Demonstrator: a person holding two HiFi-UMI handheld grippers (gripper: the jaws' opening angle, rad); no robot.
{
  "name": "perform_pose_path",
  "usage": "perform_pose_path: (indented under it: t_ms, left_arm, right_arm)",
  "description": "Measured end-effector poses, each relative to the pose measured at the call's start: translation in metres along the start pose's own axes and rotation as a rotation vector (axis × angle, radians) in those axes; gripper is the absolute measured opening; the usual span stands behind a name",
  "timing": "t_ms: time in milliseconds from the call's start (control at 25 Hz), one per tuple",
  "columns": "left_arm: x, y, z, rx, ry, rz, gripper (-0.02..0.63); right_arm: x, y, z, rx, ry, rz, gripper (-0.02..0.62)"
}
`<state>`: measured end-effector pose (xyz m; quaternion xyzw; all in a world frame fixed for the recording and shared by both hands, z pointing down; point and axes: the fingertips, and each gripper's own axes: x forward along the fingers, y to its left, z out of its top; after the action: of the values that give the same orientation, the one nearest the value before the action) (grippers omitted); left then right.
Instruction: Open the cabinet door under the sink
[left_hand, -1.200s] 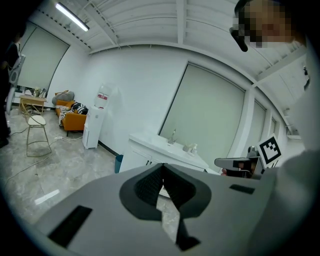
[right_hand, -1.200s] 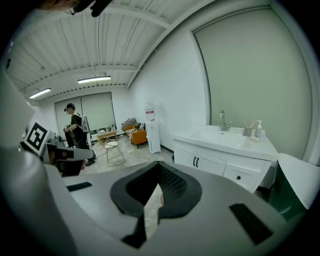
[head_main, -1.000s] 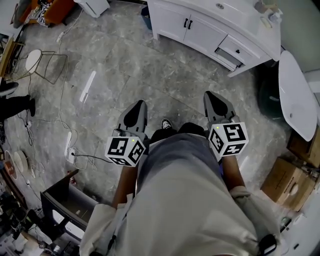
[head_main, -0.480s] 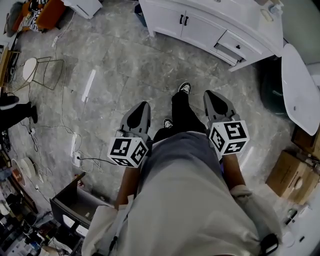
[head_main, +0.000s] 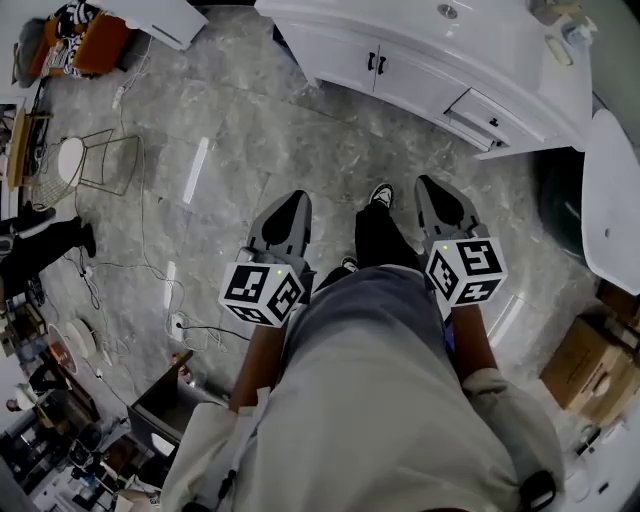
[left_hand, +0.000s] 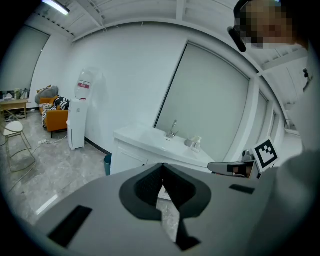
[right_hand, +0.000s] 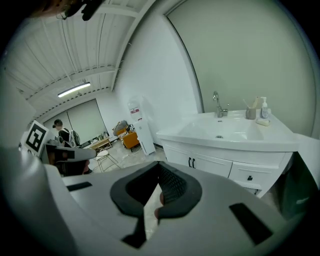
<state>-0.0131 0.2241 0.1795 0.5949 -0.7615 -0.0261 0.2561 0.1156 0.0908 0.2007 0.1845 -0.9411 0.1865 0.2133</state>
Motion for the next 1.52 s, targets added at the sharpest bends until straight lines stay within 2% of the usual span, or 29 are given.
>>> perform_pose_path:
  t_ms: [160, 480, 760, 1160, 1520]
  left_arm:
    - [0.049, 0.002, 0.025, 0.008, 0.016, -0.01, 0.0]
    - [0.126, -0.003, 0.043, 0.027, 0.089, -0.023, 0.0]
    - [0.164, -0.003, 0.056, 0.032, 0.106, -0.029, -0.001]
    - [0.195, 0.007, 0.042, 0.015, 0.184, -0.094, 0.0]
    - [0.22, 0.043, 0.061, 0.058, 0.24, -0.198, 0.0]
  right_arm:
    - [0.036, -0.026, 0.02, 0.029, 0.011, 0.015, 0.009]
    - [0.084, -0.075, 0.044, 0.093, 0.031, 0.021, 0.009]
    - [0.108, -0.107, 0.05, 0.143, 0.048, -0.013, 0.009]
    - [0.143, -0.108, 0.038, 0.167, 0.067, -0.045, 0.009]
    - [0.182, -0.084, 0.049, 0.169, 0.059, -0.084, 0.009]
